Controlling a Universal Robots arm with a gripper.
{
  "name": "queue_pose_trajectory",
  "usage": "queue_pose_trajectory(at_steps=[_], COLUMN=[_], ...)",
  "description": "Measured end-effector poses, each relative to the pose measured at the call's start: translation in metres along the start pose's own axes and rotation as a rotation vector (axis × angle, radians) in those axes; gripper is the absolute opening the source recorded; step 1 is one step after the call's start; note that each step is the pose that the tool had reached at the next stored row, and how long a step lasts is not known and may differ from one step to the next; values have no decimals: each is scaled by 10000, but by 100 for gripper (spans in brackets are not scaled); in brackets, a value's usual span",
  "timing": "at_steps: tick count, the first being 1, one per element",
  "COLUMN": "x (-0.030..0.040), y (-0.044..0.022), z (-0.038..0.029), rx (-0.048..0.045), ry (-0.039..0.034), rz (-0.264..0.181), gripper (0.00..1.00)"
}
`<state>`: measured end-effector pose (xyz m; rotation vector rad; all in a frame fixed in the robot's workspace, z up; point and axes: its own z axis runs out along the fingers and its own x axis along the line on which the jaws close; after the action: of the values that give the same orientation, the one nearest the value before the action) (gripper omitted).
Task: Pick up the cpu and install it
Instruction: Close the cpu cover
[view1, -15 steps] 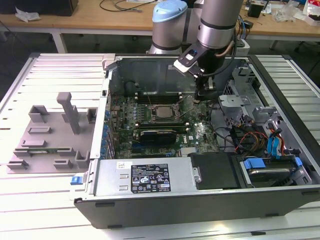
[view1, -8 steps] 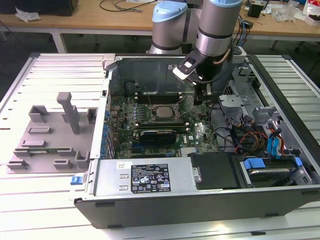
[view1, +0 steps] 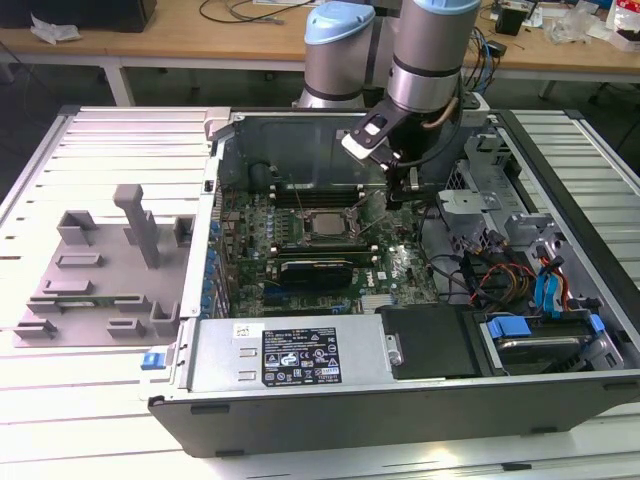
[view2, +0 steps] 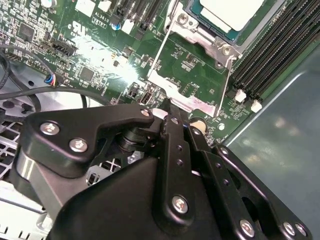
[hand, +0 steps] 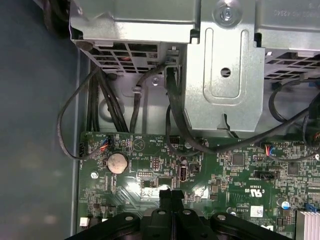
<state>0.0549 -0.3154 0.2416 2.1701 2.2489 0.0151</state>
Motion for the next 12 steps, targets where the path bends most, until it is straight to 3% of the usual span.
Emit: queue_pose_trajectory(at_steps=[8,10,11,12], x=[20,37,58,70], y=[-81,-144,-215,-247], z=[-7,-14,-22,-25], rx=[-1,-10,-31,-41], ry=[1,-1,-2,-2], rz=[6,5,7,9], gripper=[11,11,11,11])
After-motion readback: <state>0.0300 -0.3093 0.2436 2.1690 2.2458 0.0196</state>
